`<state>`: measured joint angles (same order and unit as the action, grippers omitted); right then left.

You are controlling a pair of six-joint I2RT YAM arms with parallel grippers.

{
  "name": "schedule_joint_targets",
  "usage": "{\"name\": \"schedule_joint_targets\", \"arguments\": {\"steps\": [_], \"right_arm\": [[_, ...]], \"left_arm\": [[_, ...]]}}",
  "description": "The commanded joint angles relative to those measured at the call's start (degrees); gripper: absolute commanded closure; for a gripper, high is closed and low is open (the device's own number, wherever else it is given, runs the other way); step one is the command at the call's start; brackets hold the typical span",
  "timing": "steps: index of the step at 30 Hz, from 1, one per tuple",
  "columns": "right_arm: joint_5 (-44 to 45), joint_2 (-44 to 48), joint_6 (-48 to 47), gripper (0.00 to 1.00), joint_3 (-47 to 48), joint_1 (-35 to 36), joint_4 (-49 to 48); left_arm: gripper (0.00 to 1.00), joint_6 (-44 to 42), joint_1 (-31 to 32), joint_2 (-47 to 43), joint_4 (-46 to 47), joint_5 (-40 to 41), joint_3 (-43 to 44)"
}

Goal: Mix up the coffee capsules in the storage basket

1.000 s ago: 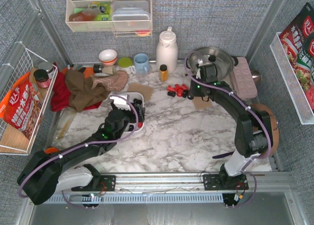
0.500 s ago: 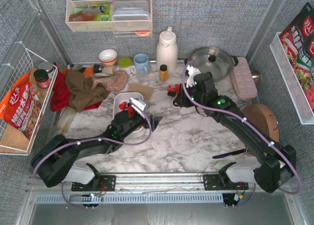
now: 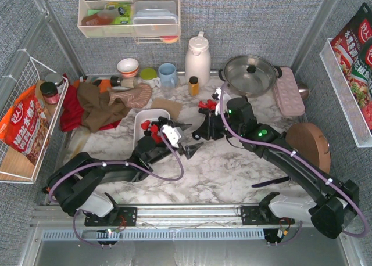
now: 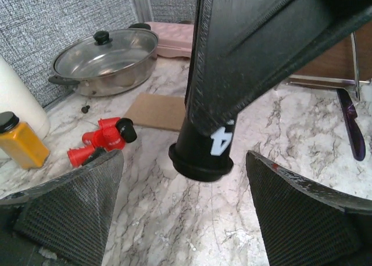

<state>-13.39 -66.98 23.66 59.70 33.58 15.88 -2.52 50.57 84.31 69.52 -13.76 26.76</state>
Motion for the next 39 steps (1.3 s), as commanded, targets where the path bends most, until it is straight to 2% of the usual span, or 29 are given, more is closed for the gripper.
{"name": "schedule_joint_targets", "arguments": {"steps": [1, 13, 26, 39], "right_arm": [[-2.8, 0.7, 2.7, 0.8, -0.9, 0.3, -3.6], [-3.5, 1.2, 3.8, 0.79, -1.5, 0.3, -3.7], [-3.2, 1.3, 4.1, 0.78, -2.2, 0.4, -3.9], [-3.0, 1.5, 4.0, 0.73, -2.2, 0.4, -3.1]], "left_arm": [[0.07, 0.2, 0.3, 0.3, 3.2, -3.1, 0.9], [0.25, 0.6, 1.0, 0.2, 3.2, -4.3, 1.0], [0.37, 0.1, 1.6, -0.5, 3.3, -2.5, -0.1], [0.6, -1.0, 2.2, -1.0, 3.4, -2.3, -0.6]]}}
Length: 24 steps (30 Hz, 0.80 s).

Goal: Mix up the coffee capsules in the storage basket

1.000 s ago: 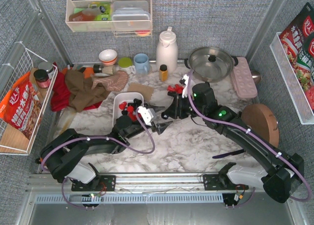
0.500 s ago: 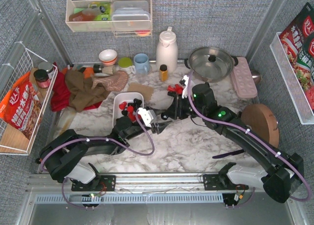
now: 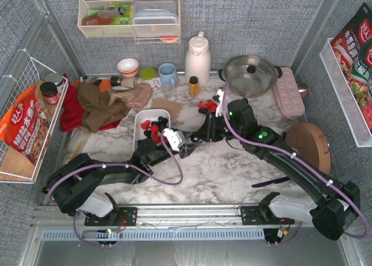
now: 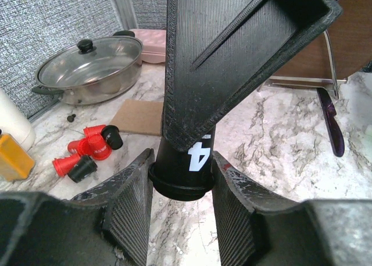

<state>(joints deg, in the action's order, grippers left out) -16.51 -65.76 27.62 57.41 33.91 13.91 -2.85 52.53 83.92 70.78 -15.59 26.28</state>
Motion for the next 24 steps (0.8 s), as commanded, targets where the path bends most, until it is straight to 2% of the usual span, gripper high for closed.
{"name": "schedule_joint_targets", "arguments": {"steps": [1, 9, 11, 15, 19, 24], "right_arm": [[0.2, 0.3, 0.1, 0.71, 0.1, 0.1, -1.0], [2.5, 1.8, -1.0, 0.52, 0.2, 0.1, 0.7], [3.5, 2.3, -1.5, 0.45, 0.4, 0.1, 1.6], [6.5, 3.8, -3.2, 0.39, 1.5, 0.0, 4.5], [14.6, 6.6, -6.5, 0.28, 2.9, -0.1, 9.5], [30.0, 10.6, -12.6, 0.22, 5.4, -0.4, 14.9]], "left_arm": [[0.62, -0.8, 0.4, -0.7, 2.2, -0.5, -0.2], [0.75, -1.0, 0.5, -0.9, 2.1, -0.2, -1.2], [0.76, -0.9, 0.7, -1.0, 2.1, 0.0, -1.5], [0.77, -0.3, 0.8, -1.5, 1.9, 1.5, -2.4], [0.77, 0.8, 0.8, -3.8, -2.0, 7.5, -3.3], [0.78, 2.1, 0.8, -8.4, -12.4, 20.2, -3.8]]}}
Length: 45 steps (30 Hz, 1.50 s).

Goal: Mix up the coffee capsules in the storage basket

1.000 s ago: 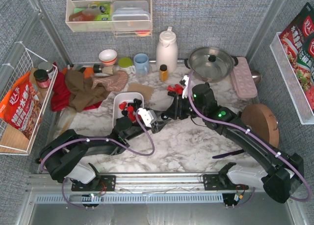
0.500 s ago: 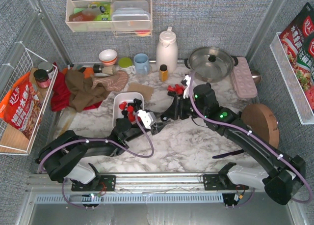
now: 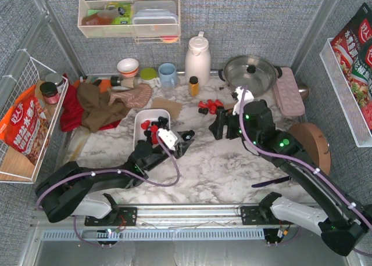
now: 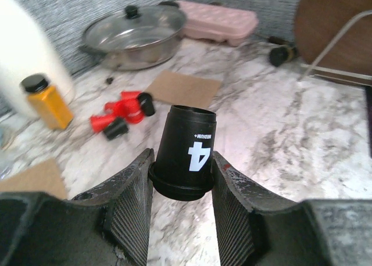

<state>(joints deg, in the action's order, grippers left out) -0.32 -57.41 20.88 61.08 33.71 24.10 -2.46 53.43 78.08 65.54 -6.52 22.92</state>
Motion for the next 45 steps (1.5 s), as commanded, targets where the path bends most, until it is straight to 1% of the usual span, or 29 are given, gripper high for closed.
{"name": "schedule_joint_targets", "arguments": {"steps": [1, 3, 4, 5, 6, 9, 12, 14, 19, 22, 26, 28, 29, 34, 38, 41, 45], "right_arm": [[16.3, 3.0, -7.3, 0.21, 2.0, -0.3, 5.0], [21.0, 4.5, -9.7, 0.17, 1.6, -0.4, 4.4], [23.4, 5.3, -10.8, 0.13, 1.0, -0.4, 3.7], [25.4, 5.9, -11.5, 0.04, 0.1, -0.6, 2.7], [26.7, 6.6, -13.5, 0.01, -1.3, -0.7, 1.2], [30.3, 8.9, -17.6, 0.01, -8.5, -1.0, -7.1], [33.6, 10.6, -18.3, 0.01, -16.9, -1.5, -16.6], [33.0, 11.4, -17.6, 0.01, -19.8, -2.3, -20.2], [27.4, 10.9, -15.4, 0.01, -21.1, -4.1, -19.9], [27.3, 9.5, -14.6, 0.01, -19.7, -4.6, -17.4], [27.4, 8.5, -13.6, 0.01, -18.5, -5.3, -15.3], [27.3, 8.6, -13.4, 0.01, -18.5, -5.7, -15.2], [27.3, 8.7, -13.3, 0.01, -18.5, -5.9, -15.2], [27.1, 9.5, -12.8, 0.01, -18.6, -6.5, -15.1], [26.9, 9.6, -12.7, 0.01, -18.6, -6.6, -15.1], [26.8, 9.5, -12.6, 0.01, -18.4, -6.8, -14.8], [26.6, 10.0, -12.5, 0.01, -18.2, -7.0, -14.4]], "left_arm": [[0.78, 2.6, -0.1, -3.5, -8.5, 13.7, -0.7], [0.78, 4.9, -0.1, -5.5, -10.4, 18.1, -1.6], [0.78, 5.7, -0.1, -6.3, -11.0, 19.7, -2.0], [0.78, 6.5, -0.1, -7.1, -11.8, 21.7, -2.3], [0.78, 7.7, -0.1, -7.8, -13.2, 23.5, -2.4], [0.76, 12.1, -0.2, -10.0, -21.0, 28.0, -1.0], [0.74, 16.0, -0.2, -11.6, -28.4, 30.9, 0.7], [0.74, 17.7, -0.3, -12.4, -32.7, 32.0, 1.6], [0.72, 23.5, -1.2, -14.1, -43.7, 36.8, 4.4], [0.68, 27.6, -2.9, -14.7, -48.0, 37.5, 5.4], [0.67, 33.4, -3.8, -12.1, -55.1, 42.1, 8.9], [0.67, 34.9, -4.5, -10.4, -56.3, 43.7, 10.1], [0.68, 35.8, -5.4, -9.6, -56.3, 43.3, 10.2], [0.67, 39.7, -13.6, -6.6, -54.5, 36.6, 8.8], [0.65, 38.7, -16.7, -3.5, -52.4, 35.2, 10.2], [0.65, 38.1, -18.9, 0.0, -53.0, 34.3, 12.9], [0.63, 38.0, -21.4, 3.8, -54.5, 35.1, 15.9]]}}
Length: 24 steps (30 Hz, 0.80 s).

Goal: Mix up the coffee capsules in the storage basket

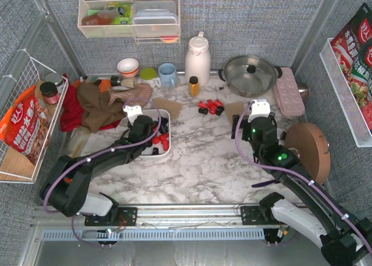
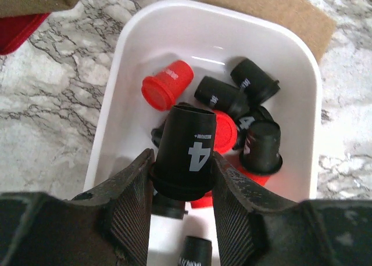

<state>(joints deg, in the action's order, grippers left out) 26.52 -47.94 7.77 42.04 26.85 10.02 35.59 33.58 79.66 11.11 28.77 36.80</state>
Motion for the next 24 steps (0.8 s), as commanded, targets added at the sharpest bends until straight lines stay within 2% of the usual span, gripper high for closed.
{"name": "schedule_joint_targets", "arguments": {"steps": [1, 5, 9, 12, 19, 24], "right_arm": [[-0.2, 0.6, 0.6, 0.01, 0.8, -0.1, -0.4], [-0.2, 1.0, 0.6, 0.01, 0.8, -0.2, -0.4], [-0.5, 0.9, 0.7, 0.01, 0.7, -0.3, -0.5], [-0.8, 0.9, 0.8, 0.01, 0.6, -0.4, -0.5], [-0.9, 1.0, 0.8, 0.01, 0.6, -0.6, -0.6], [-0.9, 1.0, 0.7, 0.01, 0.6, -0.7, -0.6]], "left_arm": [[0.63, 0.1, -2.0, 2.9, -0.5, 0.3, 2.7], [0.59, 1.1, -2.8, 4.9, -1.8, 0.5, 4.3], [0.5, 2.7, -2.8, 6.0, -4.4, 2.0, 5.3], [0.47, 3.8, -2.8, 5.4, -6.5, 2.9, 5.6], [0.3, 7.5, -2.8, 1.3, -9.5, 5.2, 4.1], [0.29, 7.5, -2.8, -1.5, -9.1, 3.0, 3.6]]}}
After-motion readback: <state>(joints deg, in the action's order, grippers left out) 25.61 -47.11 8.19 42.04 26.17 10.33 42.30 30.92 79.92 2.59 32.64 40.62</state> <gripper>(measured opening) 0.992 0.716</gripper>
